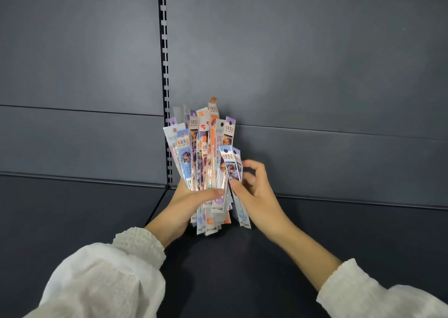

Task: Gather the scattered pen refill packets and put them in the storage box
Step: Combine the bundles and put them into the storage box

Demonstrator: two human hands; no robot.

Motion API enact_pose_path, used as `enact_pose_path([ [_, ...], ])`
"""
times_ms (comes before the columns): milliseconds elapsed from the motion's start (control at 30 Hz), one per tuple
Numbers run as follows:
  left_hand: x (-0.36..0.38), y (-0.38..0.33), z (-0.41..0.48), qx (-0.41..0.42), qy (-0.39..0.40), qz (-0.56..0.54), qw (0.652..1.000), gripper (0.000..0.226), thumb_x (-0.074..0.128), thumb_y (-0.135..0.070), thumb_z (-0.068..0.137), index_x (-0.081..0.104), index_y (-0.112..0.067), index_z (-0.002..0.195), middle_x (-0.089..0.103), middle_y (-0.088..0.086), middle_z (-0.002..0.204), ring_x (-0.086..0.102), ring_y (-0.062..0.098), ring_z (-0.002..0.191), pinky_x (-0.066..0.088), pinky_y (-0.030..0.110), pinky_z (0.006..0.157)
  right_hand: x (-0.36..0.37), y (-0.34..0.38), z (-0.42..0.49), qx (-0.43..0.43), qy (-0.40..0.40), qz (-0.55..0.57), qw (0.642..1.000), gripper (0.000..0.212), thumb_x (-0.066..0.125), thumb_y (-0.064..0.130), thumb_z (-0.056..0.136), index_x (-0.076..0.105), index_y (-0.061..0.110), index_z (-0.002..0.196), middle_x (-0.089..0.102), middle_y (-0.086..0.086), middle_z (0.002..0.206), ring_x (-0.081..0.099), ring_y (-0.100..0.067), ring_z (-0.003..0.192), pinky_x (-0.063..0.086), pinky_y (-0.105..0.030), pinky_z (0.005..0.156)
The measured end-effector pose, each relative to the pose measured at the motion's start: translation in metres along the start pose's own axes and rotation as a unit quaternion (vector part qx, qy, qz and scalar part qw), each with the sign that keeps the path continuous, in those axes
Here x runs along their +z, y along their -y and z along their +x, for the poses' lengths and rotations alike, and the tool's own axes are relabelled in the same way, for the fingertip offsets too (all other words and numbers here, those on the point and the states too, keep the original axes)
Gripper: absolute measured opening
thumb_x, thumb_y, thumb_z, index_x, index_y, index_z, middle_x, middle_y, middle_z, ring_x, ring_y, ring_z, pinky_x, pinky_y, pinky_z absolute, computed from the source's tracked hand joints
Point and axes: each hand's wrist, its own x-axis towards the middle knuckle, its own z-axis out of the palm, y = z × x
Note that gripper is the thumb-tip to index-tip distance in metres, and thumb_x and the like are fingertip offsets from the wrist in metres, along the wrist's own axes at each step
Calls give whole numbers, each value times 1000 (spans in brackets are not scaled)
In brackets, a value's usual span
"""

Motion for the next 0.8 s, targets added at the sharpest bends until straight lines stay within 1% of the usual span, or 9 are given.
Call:
enact_pose_path([
  [67, 4, 0, -1, 13, 6, 2, 1000, 59, 74, 3, 75, 54, -28, 121, 73, -4, 109, 68, 11, 102, 55, 25, 81, 4, 1, 0, 7, -23, 4, 1000, 22, 47, 14, 99, 47, 21, 120, 65, 3, 113, 64, -5, 104, 53, -22, 85],
  [167, 7, 1, -1, 22, 7, 10, 1000, 59, 73, 4, 76, 54, -30, 120, 71, -5, 111, 68, 9, 101, 55, 22, 79, 6, 6, 0, 30, -58, 32, 997, 17, 42, 17, 101, 56, 20, 111, 68, 5, 108, 65, -4, 100, 53, -19, 80],
  [233, 7, 2, 0, 24, 12, 27, 999, 60, 74, 3, 75, 54, -31, 120, 71, -6, 112, 67, 7, 102, 54, 23, 82, 7, 9, 2, 54, -59, 63, 995, 19, 41, 23, 102, 57, 22, 111, 69, 5, 109, 67, -5, 101, 54, -22, 83],
  [333, 7, 1, 2, 29, 35, 55, 997, 63, 74, 5, 75, 52, -28, 124, 71, -7, 112, 66, 6, 103, 54, 25, 87, 7, 10, 5, 91, -37, 84, 992, 23, 40, 35, 101, 52, 27, 119, 67, 4, 118, 64, -8, 109, 50, -33, 97],
  [400, 8, 0, 2, 33, 48, 74, 996, 69, 74, 6, 74, 48, -26, 129, 68, -5, 115, 65, 6, 105, 54, 27, 90, 8, 11, 4, 104, -12, 104, 989, 35, 45, 44, 97, 46, 29, 128, 64, 5, 124, 62, -6, 111, 50, -30, 95],
  [533, 11, 2, 4, 40, 62, 87, 993, 85, 75, 9, 70, 36, -28, 135, 62, -1, 122, 63, 3, 107, 53, 18, 82, 12, 16, 0, 98, 60, 116, 987, 86, 60, 66, 66, 30, 41, 142, 58, 13, 132, 57, -3, 118, 47, -25, 93],
  [633, 12, 2, 4, 42, 77, 96, 992, 87, 75, 9, 71, 33, -29, 137, 60, -2, 123, 61, 0, 108, 51, 14, 79, 15, 21, 4, 106, 82, 151, 979, 98, 64, 69, 61, 22, 44, 146, 55, 10, 137, 55, -6, 122, 43, -31, 101],
  [700, 10, 1, 3, 45, 82, 101, 990, 86, 75, 9, 71, 33, -27, 137, 59, 0, 124, 61, 0, 108, 51, 14, 78, 11, 24, 8, 117, 96, 200, 968, 90, 63, 63, 70, 25, 38, 148, 54, 5, 140, 53, -11, 126, 37, -37, 111],
  [800, 8, 1, 3, 59, 81, 103, 990, 85, 73, 13, 72, 33, -23, 138, 59, 0, 123, 62, -4, 104, 51, 12, 75, 7, 31, 9, 118, 136, 222, 958, 68, 56, 49, 85, 34, 29, 146, 56, 3, 139, 53, -12, 128, 32, -38, 115],
])
